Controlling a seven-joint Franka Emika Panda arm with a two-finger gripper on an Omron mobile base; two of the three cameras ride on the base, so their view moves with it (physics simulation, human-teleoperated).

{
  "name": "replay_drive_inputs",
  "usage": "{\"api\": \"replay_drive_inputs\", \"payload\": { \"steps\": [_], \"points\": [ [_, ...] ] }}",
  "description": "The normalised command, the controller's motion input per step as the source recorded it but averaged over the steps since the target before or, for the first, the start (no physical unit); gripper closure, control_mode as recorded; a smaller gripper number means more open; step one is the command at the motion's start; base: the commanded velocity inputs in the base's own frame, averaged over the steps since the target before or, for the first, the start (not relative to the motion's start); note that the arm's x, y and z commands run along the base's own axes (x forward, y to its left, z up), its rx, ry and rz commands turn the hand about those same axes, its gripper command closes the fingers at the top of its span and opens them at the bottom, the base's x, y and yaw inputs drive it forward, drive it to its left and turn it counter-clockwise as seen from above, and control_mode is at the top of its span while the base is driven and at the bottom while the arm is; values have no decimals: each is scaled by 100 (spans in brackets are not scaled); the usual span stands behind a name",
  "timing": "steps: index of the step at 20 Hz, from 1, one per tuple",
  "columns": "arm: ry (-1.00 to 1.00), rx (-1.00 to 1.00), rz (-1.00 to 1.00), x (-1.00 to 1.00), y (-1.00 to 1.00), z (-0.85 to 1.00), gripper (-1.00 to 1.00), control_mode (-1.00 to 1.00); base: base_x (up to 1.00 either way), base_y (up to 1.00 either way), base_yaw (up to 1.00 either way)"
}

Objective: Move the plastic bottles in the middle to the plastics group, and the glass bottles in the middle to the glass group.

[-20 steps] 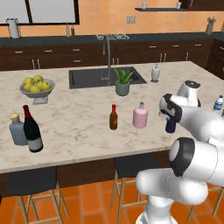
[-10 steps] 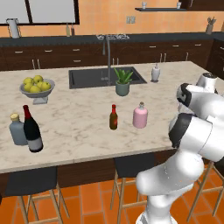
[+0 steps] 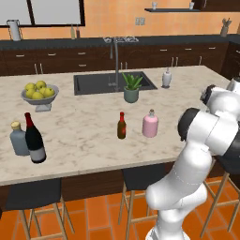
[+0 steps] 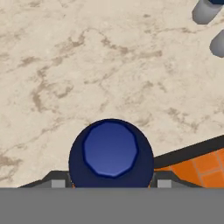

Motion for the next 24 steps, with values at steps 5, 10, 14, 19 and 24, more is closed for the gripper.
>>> {"api": "replay_drive_inputs", "payload": {
  "steps": [5,10,14,19,24],
  "points": [
    [-21,0,0,0,-42,-4,100,-100,0,0,0],
    [-23,0,0,15,-44,0,100,-100,0,0,0],
    [-10,0,0,21,-48,0,100,-100,0,0,0],
    [5,-3,0,34,-25,7,100,-100,0,0,0],
    [6,0,0,12,-31,-2,100,-100,0,0,0]
  ]
}}
